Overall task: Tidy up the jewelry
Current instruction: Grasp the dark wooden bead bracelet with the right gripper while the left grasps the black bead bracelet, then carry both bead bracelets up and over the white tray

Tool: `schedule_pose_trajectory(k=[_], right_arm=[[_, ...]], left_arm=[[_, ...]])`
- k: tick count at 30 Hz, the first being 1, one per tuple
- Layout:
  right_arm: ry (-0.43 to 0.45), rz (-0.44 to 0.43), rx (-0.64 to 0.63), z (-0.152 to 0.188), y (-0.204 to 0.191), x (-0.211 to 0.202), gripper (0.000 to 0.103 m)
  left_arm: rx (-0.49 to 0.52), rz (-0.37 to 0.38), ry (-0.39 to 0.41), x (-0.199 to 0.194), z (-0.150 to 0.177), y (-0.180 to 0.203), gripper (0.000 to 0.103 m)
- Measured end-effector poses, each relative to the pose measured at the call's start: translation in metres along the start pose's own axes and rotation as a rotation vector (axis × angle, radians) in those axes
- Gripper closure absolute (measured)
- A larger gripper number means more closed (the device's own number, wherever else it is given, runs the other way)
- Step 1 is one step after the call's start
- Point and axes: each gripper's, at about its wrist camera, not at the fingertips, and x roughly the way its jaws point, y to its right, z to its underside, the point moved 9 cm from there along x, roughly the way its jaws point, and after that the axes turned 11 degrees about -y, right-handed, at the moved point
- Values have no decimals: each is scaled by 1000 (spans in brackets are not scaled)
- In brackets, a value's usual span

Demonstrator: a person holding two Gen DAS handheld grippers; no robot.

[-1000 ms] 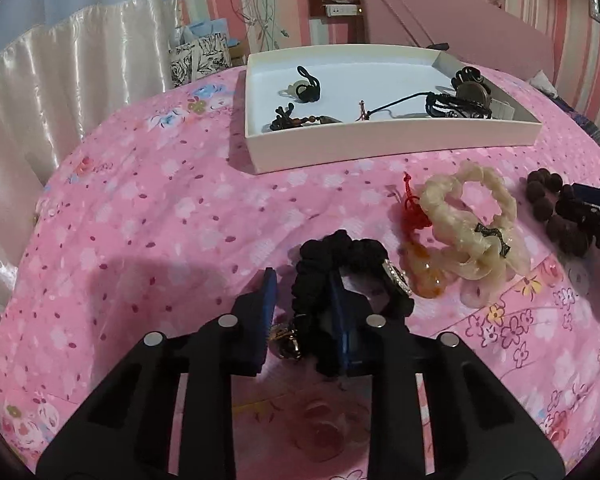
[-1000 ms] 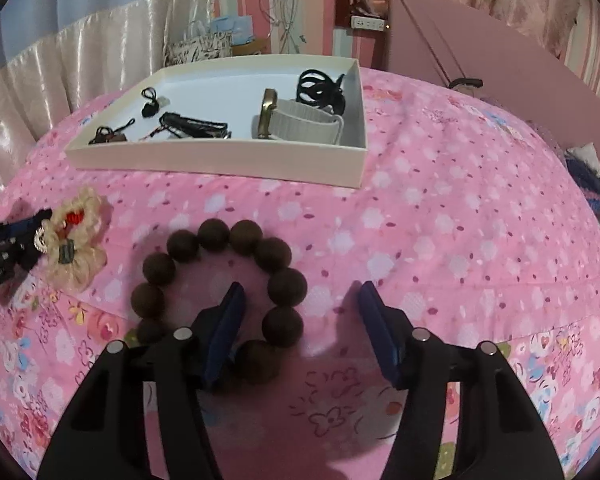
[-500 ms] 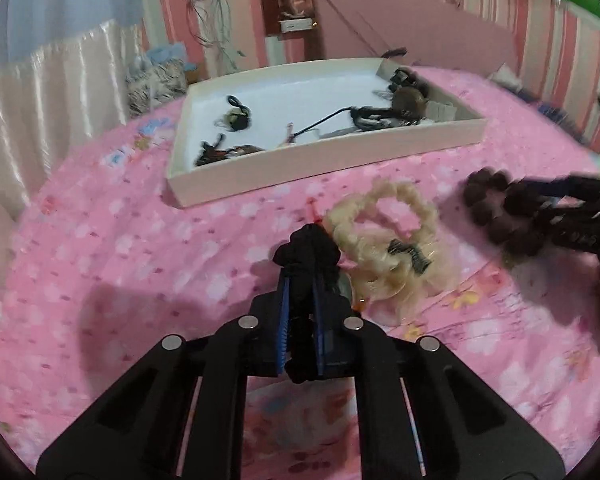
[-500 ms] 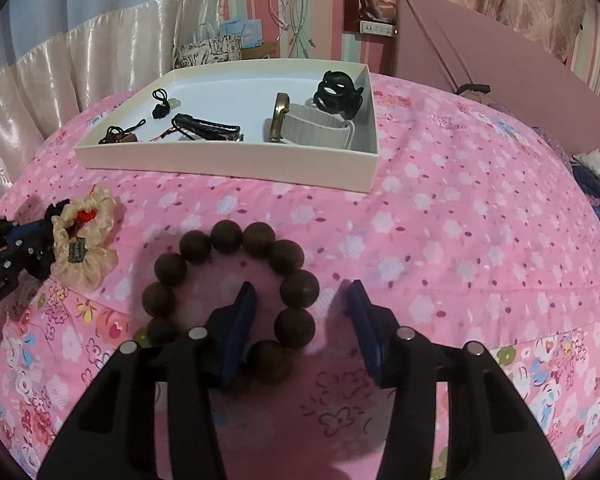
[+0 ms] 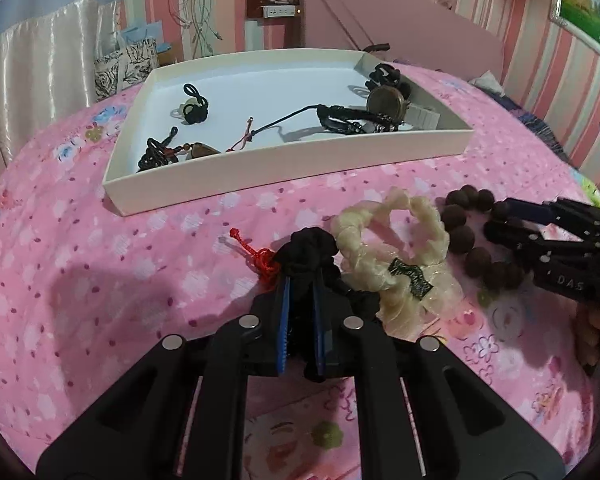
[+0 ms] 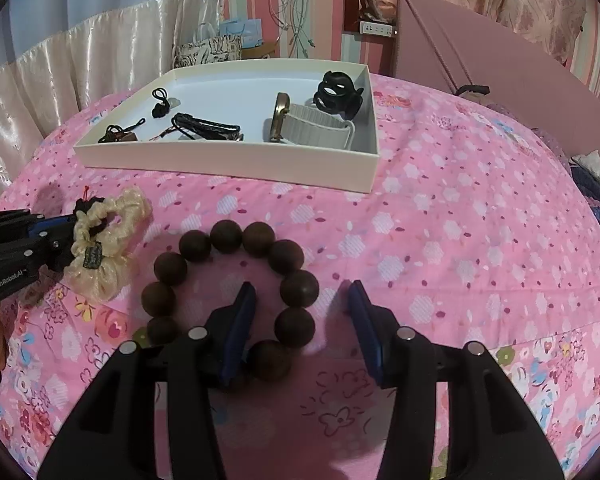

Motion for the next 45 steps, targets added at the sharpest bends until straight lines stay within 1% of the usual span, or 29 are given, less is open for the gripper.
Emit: schedule_pose_trajectory(k=[1,2,4,5,6,7,12,15,18,19,20,22,27,31,34,38,41,45], right_arm=[[0,5,-3,0,0,0,55],[0,10,-10,0,-1,0,58],[2,20,-32,0,-6,-1,69],[4,34,-44,0,-7,-1,78],[3,57,-56,1,-8,-2,82],[2,75,-63,1,-8,-3,83],[4,94,-15,5,12,-7,84],[18,89,26,4,29,-12,84],[58,58,60,-1,39,-24,84],[74,48,65,-3,40,-30,84],[85,41,67,-6,40,-34,84],[118,21,77,-15,40,-47,84],[204,-29,81,-40,35,-78,84],[280,-57,103,-61,32,-99,84],[315,-75,105,-76,28,-111,84],[359,-119,85,-97,25,-127,84],[379,-115,77,-109,30,-134,84],[391,-103,68,-132,34,-136,84]], left_arm=[[-1,-10,0,1,0,-2,95],[-3,-18,2,1,1,-5,95],[-10,-37,3,-1,3,-11,95],[-8,-53,3,0,3,-11,95],[-3,-71,2,-1,7,-17,95],[1,-87,1,-3,9,-20,95],[-12,-136,-7,-7,16,-43,95],[-42,-143,1,-17,25,-70,95],[-82,-112,24,-24,26,-86,95],[-86,-118,32,-27,26,-89,95],[-86,-143,47,-33,24,-92,95],[-85,-157,78,-44,19,-90,95],[-79,-166,188,-86,-10,-80,95],[-108,-153,261,-108,-39,-75,95],[-104,-166,302,-120,-59,-70,95],[-105,-158,357,-137,-89,-62,95],[-101,-168,387,-144,-111,-55,95],[-100,-148,418,-148,-134,-46,95]])
